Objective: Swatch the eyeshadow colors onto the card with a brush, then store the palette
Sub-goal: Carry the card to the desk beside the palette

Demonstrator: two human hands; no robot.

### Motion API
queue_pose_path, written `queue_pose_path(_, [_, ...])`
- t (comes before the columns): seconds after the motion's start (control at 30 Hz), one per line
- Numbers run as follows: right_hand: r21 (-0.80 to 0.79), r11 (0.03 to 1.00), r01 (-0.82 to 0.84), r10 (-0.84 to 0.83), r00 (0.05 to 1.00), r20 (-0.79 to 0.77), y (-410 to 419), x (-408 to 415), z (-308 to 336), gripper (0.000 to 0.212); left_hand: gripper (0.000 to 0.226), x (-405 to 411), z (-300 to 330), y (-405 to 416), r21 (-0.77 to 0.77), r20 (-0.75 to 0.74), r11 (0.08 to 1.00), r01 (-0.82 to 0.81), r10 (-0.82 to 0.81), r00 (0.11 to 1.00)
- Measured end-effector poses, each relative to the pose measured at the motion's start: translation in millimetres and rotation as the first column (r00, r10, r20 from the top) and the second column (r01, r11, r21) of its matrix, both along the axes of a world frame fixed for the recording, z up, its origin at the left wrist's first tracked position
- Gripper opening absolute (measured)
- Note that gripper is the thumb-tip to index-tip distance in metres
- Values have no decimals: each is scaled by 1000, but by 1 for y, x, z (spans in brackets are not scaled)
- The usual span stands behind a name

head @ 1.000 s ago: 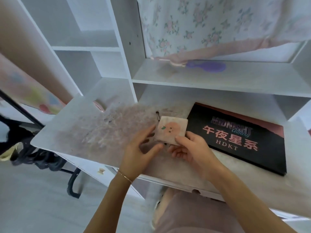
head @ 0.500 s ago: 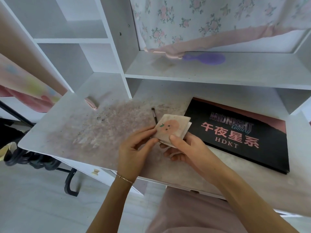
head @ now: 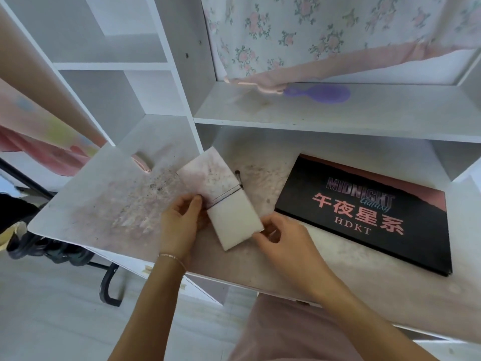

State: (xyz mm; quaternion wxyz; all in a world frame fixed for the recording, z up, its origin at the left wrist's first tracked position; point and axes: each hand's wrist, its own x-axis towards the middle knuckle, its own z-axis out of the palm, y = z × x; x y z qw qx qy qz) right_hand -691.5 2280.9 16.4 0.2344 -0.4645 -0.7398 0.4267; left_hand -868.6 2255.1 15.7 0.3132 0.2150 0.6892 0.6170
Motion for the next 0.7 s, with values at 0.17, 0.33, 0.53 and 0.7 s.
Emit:
queue_pose_path(0.17, [187, 981, -52, 54, 999, -6, 3, -5, -1, 14, 20, -25, -1, 9, -185, -534, 977, -101, -14, 845])
queue_pose_path(0.33, [571, 821, -14, -45, 995, 89, 17, 11, -1, 12, 20, -33, -2, 16, -400, -563, 909, -118, -142, 814])
queue_pose_path(0.53, [455, 890, -9, -160, 930, 331, 41, 42, -6, 50, 31, -23, 1, 16, -363, -595, 914, -184, -75, 800])
queue_pose_path(0.7, [390, 920, -16, -208, 825, 525, 53, 61, -12, 75, 27, 2, 10, 3, -99, -729, 977, -188, 57, 682])
